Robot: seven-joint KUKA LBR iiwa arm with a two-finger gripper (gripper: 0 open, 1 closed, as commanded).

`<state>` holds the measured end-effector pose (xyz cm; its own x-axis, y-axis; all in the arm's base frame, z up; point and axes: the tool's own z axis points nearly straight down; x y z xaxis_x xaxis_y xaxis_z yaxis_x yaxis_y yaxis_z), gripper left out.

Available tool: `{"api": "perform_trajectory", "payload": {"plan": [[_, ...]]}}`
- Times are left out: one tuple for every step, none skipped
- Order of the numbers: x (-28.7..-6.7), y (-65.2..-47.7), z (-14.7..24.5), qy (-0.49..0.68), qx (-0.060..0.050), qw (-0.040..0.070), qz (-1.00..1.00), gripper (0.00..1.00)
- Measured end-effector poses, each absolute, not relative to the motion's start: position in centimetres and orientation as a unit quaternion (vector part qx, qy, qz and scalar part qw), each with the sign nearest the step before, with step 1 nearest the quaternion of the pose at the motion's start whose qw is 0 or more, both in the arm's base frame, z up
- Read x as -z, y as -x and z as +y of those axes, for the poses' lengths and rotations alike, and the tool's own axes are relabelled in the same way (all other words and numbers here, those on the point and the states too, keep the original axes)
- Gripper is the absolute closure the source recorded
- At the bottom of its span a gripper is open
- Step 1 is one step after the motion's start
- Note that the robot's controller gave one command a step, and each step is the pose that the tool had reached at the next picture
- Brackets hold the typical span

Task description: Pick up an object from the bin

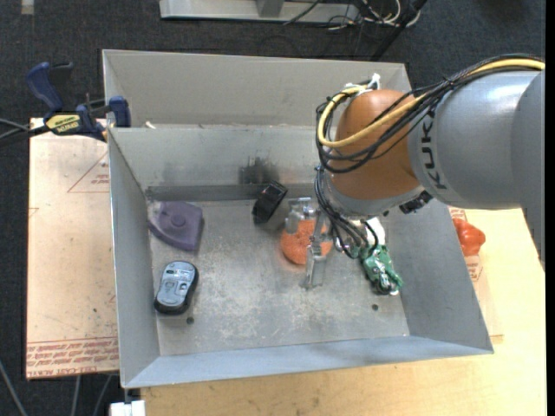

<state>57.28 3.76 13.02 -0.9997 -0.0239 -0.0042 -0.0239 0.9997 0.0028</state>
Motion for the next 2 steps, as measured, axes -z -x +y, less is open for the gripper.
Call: {"api": "perform_trajectory", "payload": {"plan": [[-12.4, -58.3, 3.1, 0.06, -0.001, 0.002, 0.998, 0.0], [-10.2, -60.4, 1.4, -0.007, -0.002, 0.004, 1.0, 0.0]]}}
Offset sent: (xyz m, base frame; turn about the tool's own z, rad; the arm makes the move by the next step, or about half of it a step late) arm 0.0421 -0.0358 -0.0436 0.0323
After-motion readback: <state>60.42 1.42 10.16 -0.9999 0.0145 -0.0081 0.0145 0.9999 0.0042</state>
